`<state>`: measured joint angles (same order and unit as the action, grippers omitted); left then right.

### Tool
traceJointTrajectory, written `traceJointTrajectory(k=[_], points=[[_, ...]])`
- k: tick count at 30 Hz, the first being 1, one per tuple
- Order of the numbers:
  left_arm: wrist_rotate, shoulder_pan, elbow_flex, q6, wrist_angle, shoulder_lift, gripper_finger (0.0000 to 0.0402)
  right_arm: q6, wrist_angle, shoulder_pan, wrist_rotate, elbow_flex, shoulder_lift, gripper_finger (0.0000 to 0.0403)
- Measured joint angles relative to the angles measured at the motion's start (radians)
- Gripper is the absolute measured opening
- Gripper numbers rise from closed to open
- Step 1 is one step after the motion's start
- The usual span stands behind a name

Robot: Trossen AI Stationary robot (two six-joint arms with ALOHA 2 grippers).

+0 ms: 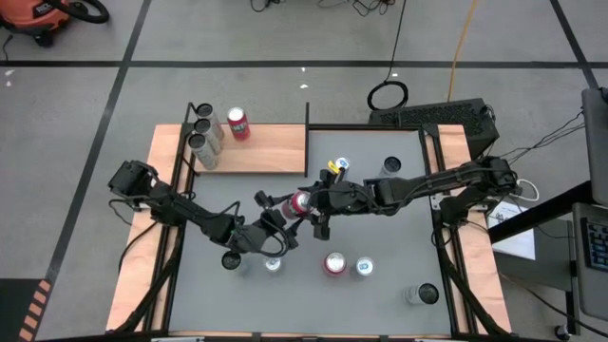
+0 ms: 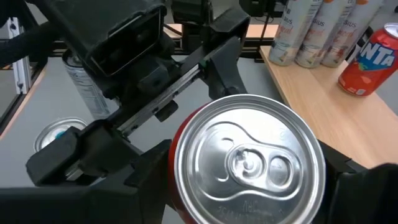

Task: Place canned beverage on shelf
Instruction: Put the top red soda can on the shelf aligned with the other red soda can

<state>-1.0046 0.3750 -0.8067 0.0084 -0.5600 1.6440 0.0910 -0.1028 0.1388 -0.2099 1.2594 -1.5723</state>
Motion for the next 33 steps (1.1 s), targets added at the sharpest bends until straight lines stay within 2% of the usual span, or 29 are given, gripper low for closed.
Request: traceJointTrajectory(k=[4,10,14,16,20,22,27,33], points=[[-0.002,-0.002,0.0,-0.001,-0.001,0.0,0.0288,0.0,0.0,-0.002,0.001,0.0,0.0,0.0229],[-0.001,-0.001,0.0,-0.001,0.0,0.0,0.0282,0.008,-0.006,0.0,0.001,0.0,0.0,0.0238],[0.002,0.011,0.0,0.004,0.004,-0.001,0.0282,0.012,-0.085,0.002,0.002,0.004,0.011,0.0274],[-0.051,0.021,0.001,-0.002,0.01,-0.003,0.0282,0.013,-0.156,0.004,0.002,0.001,0.019,0.0295],[-0.112,0.039,0.001,0.002,0.007,-0.011,0.0282,0.019,-0.164,0.017,0.0,-0.017,0.014,0.0325],[-0.118,0.041,0.001,0.001,0.009,-0.012,0.0282,0.019,-0.134,0.023,-0.008,-0.028,0.014,0.033],[-0.159,0.046,0.001,-0.025,-0.043,-0.056,0.0282,-0.012,0.006,0.05,-0.131,-0.093,0.014,0.0329],[-0.1,0.046,0.001,0.034,-0.308,-0.086,0.0282,-0.071,0.274,0.068,-0.161,-0.164,0.013,0.0329]])
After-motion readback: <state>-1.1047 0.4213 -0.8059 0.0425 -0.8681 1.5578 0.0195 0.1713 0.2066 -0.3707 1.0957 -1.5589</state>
